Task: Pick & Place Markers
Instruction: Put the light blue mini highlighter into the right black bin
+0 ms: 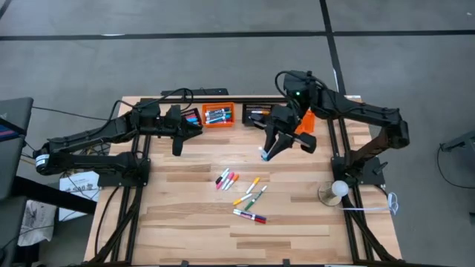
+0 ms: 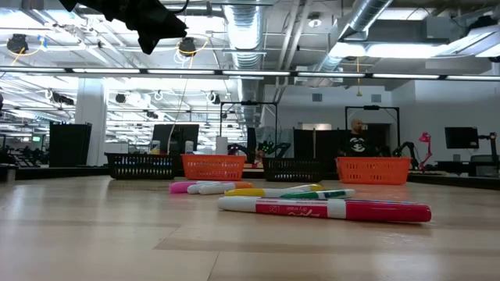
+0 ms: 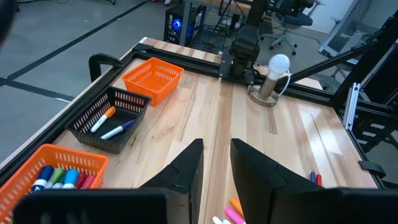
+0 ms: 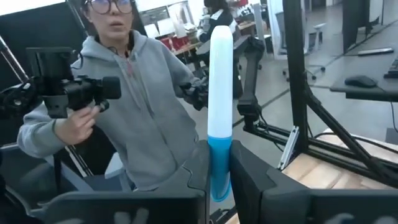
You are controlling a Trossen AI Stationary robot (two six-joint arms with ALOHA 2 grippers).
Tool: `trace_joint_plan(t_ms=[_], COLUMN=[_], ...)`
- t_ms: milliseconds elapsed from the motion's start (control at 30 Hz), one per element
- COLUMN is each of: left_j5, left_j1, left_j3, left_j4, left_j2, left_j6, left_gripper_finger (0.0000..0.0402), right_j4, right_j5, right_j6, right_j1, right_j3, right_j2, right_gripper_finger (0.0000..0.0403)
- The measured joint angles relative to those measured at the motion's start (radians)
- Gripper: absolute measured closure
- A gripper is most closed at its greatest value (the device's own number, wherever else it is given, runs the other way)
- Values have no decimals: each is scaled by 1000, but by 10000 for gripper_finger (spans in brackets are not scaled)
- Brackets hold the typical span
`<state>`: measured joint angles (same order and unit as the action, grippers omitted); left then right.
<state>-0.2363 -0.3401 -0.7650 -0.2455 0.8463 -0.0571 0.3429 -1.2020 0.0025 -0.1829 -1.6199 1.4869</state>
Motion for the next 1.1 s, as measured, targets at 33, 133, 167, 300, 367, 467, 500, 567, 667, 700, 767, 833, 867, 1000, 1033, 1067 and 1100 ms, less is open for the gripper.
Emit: trace_joint_plan(t_ms=[33,133,167,300,367,467,500,567,667,700,767,833,867,1000,1033,1067,1100], left_j5=[0,0,0,0,0,0,0,0,0,0,0,0,1,8,8,10,17], left_j1=[0,0,0,0,0,0,0,0,0,0,0,0,0,-1,-1,-1,-1], left_j3=[0,0,0,0,0,0,0,0,0,0,0,0,0,0,0,0,0], left_j4=[0,0,0,0,0,6,8,8,21,22,25,28,29,36,37,37,40], left_j2=[0,0,0,0,0,0,0,0,0,0,0,0,0,0,0,0,0], left_j6=[0,0,0,0,0,0,4,24,33,34,34,34,34,34,34,34,34], left_gripper_finger=[321,321,321,321,321,321,321,321,321,321,321,321,321,321,321,321,321], right_j4=[-1,40,65,260,377,477,519,539,549,543,549,553,558,579,588,605,624], right_j5=[0,45,86,392,610,964,1055,1183,1299,1319,1344,1347,1347,1333,1331,1329,1326], right_j6=[1,5,2,-21,-60,-89,-91,-115,-191,-216,-262,-304,-327,-401,-419,-438,-455], right_j1=[0,0,0,-1,-1,-3,-9,-27,-70,-86,-124,-168,-190,-283,-305,-326,-347], right_j3=[0,0,0,0,0,17,25,24,22,22,23,21,17,-6,-12,-15,-18], right_j2=[4,8,7,7,7,33,48,86,146,167,215,254,274,357,376,392,407], right_gripper_finger=[371,371,374,381,377,368,368,369,376,377,376,371,369,371,373,374,375])
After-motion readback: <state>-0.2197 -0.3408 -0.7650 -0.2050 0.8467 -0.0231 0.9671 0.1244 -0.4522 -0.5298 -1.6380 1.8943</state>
